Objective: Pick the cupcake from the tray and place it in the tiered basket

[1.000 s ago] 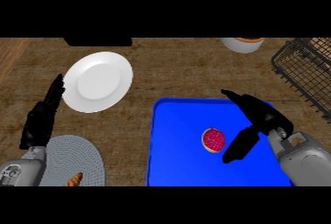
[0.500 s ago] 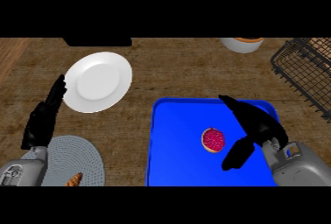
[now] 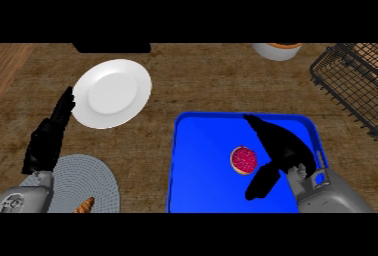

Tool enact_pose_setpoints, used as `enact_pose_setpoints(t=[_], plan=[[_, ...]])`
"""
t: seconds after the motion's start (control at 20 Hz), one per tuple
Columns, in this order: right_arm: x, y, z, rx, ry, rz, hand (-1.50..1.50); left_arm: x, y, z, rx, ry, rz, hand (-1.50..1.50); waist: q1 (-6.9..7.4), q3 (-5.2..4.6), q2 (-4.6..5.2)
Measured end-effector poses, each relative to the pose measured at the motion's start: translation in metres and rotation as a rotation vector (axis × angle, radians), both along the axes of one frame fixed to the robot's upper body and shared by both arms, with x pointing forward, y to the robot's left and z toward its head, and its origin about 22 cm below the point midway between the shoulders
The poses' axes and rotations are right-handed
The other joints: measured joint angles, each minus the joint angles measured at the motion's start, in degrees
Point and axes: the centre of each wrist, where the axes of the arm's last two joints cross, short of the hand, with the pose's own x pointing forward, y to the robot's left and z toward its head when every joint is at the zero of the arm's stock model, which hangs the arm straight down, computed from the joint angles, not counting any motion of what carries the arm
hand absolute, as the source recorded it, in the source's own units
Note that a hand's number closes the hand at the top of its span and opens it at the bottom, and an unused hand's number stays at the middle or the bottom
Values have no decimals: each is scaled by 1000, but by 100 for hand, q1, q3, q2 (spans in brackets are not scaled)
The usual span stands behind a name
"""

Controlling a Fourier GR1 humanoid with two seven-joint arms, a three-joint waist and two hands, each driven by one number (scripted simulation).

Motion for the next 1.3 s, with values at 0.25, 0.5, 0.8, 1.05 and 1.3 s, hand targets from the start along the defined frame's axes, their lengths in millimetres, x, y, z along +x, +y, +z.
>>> enact_pose_setpoints(t=[0.25,0.5,0.8,1.05,1.3], plan=[[-2,3,-10,-4,26,-9,-150,3,0,1,4,-1,8,0,-7,0,2],[1,0,-20,-15,44,-16,-150,3,-1,-3,12,-5,4,0,-8,1,5],[11,10,-39,-21,81,-11,-150,5,4,0,10,-5,3,0,2,1,6],[16,12,-50,-12,111,-14,-150,6,3,-2,7,-3,4,0,-3,3,7],[15,20,-64,-13,171,23,150,8,-4,-4,3,-2,0,0,-1,-10,-7]])
